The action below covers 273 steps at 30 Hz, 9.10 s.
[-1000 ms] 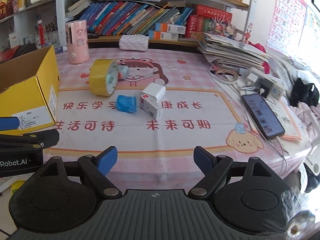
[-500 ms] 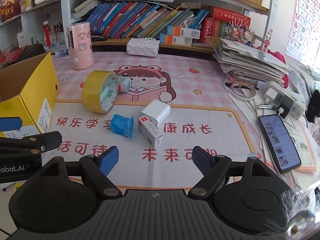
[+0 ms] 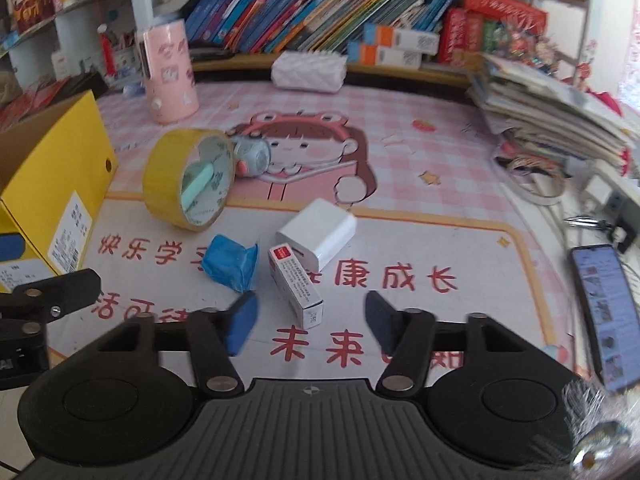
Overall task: Organize objects
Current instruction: 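Grasp the blue cap with the left gripper while the right grasps the medicine box, then lift the blue cap and medicine box and carry them toward the yellow box, then lower the cap and medicine box into the yellow box and open both grippers, then withdraw both tools from the box and move toward the tape and charger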
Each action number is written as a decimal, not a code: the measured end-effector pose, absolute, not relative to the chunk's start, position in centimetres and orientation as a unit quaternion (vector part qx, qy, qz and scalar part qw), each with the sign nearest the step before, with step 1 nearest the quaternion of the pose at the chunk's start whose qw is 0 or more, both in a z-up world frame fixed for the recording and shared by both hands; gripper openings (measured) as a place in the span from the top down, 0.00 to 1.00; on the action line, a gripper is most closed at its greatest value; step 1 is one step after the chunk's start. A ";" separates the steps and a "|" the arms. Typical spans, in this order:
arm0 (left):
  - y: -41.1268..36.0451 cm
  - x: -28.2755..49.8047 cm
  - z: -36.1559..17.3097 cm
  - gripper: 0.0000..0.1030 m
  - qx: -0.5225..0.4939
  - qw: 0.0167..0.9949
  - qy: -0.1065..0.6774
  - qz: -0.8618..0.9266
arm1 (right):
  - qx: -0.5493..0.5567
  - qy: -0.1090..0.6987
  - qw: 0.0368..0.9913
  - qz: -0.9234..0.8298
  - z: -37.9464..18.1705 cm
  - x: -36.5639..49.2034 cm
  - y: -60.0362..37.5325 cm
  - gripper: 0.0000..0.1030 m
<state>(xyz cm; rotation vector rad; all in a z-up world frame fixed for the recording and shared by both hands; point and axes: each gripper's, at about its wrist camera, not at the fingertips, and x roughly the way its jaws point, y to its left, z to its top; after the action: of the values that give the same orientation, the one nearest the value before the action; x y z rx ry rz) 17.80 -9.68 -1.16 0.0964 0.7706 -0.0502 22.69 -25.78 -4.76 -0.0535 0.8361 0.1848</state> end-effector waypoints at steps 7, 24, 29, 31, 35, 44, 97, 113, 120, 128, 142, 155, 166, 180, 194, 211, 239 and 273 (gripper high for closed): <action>-10.3 18.6 -1.4 0.17 0.041 0.921 0.387 -0.014 | -0.036 0.426 0.895 0.131 -6.7 25.8 -25.6 0.80; -16.7 25.2 -6.0 0.35 0.034 0.899 0.431 -0.066 | -0.033 0.330 0.936 0.120 -1.5 22.2 -31.8 0.87; -16.9 26.3 -7.0 0.54 0.032 0.896 0.440 -0.042 | -0.040 0.331 0.934 0.127 -1.8 21.6 -32.4 0.87; -16.8 26.5 -7.2 0.60 0.029 0.895 0.443 -0.041 | -0.039 0.332 0.933 0.130 -1.9 21.4 -32.6 0.87; -16.9 25.8 -6.6 0.62 0.027 0.900 0.433 -0.048 | -0.034 0.345 0.929 0.129 -2.3 21.5 -32.8 0.87; -14.9 22.6 -3.0 0.62 -0.011 0.914 0.401 -0.065 | -0.017 0.376 0.918 0.125 -3.0 21.7 -31.9 0.87; 6.6 4.2 -1.0 0.64 -0.042 0.927 0.367 -0.061 | -0.035 0.389 0.909 0.148 -1.9 3.9 -10.2 0.87; 7.2 2.9 -0.5 0.64 -0.036 0.931 0.354 -0.080 | -0.038 0.391 0.909 0.135 -1.6 2.3 -9.2 0.87; 8.2 2.2 0.0 0.64 -0.034 0.935 0.346 -0.072 | -0.044 0.390 0.908 0.150 -1.6 2.1 -8.0 0.87; 11.4 1.3 0.6 0.65 -0.052 0.943 0.328 -0.018 | -0.067 0.376 0.903 0.197 -1.0 2.6 -4.4 0.87; 12.8 4.3 4.5 0.65 -0.048 0.971 0.232 0.024 | -0.066 0.266 0.936 0.221 3.1 6.5 -2.8 0.87; 13.7 13.7 4.8 0.65 -0.078 0.963 0.243 0.091 | -0.125 0.242 0.917 0.292 4.1 17.3 -0.3 0.87; 13.8 18.0 1.8 0.64 -0.105 0.937 0.315 0.107 | -0.192 0.315 0.860 0.352 0.2 22.6 2.5 0.87; 13.3 22.8 -0.8 0.64 -0.107 0.907 0.393 0.104 | -0.224 0.369 0.811 0.395 -1.9 26.8 4.0 0.86; 11.8 23.8 -1.8 0.62 -0.072 0.904 0.411 0.099 | -0.214 0.399 0.790 0.413 -2.1 27.3 4.1 0.86; 11.4 16.9 3.0 0.15 -0.065 0.953 0.271 0.119 | -0.140 0.317 0.866 0.360 0.9 23.8 0.9 0.65; 11.9 4.4 -0.2 0.09 -0.054 0.929 0.342 0.130 | -0.102 0.310 0.929 0.172 0.2 10.1 -4.8 0.33; -1.3 5.6 -0.5 0.06 0.039 0.930 0.346 -0.120 | -0.051 0.353 0.933 -0.056 -1.1 2.4 -17.4 0.08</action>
<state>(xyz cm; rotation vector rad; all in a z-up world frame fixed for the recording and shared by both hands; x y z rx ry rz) 5.64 -1.34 -0.51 0.0806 0.7085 -0.2466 2.40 -17.41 -1.11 -0.1045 0.7224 -0.1148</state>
